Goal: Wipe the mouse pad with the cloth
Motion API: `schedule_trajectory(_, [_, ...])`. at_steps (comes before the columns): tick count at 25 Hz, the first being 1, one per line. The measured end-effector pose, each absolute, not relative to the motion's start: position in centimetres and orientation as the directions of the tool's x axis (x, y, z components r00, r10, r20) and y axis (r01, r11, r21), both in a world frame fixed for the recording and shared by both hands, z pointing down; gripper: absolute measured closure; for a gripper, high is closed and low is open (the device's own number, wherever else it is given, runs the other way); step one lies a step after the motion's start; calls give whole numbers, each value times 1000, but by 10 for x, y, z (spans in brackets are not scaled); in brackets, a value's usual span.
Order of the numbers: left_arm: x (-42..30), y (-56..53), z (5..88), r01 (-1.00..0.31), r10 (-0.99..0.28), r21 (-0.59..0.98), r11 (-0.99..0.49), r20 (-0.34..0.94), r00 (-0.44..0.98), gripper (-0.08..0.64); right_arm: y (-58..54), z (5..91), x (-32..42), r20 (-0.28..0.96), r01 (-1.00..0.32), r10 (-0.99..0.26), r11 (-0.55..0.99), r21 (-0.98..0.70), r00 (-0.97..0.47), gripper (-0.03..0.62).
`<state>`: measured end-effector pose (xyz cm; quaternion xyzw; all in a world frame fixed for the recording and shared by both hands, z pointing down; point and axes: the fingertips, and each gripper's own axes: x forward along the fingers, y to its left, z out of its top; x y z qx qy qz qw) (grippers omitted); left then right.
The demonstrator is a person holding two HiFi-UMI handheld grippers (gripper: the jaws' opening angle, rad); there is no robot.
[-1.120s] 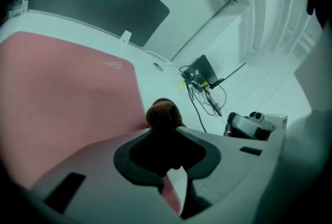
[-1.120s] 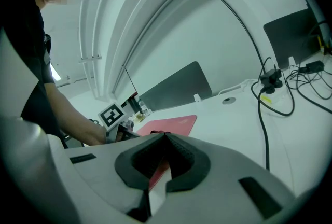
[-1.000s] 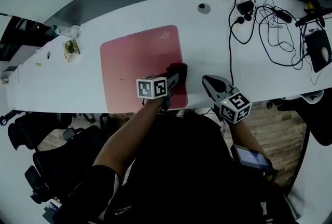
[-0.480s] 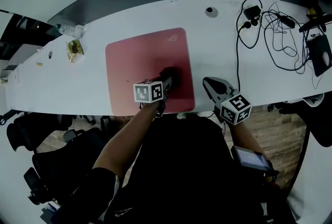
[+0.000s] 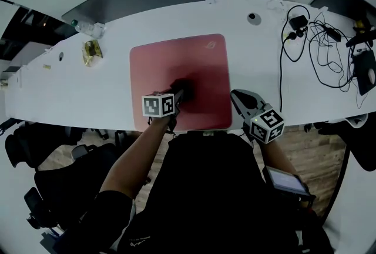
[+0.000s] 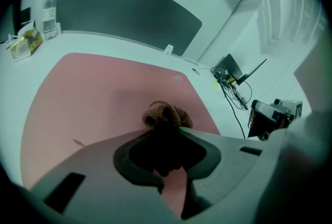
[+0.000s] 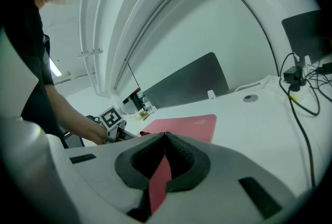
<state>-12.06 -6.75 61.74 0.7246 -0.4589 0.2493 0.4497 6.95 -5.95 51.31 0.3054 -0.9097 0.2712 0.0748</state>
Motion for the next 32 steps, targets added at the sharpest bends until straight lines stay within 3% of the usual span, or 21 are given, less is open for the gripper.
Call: schedule_trajectory(32, [-350,-45,620,-954,-539,297,31,809,234,476,-61,511,-26,351,-588,-473,690,-423,-808,566])
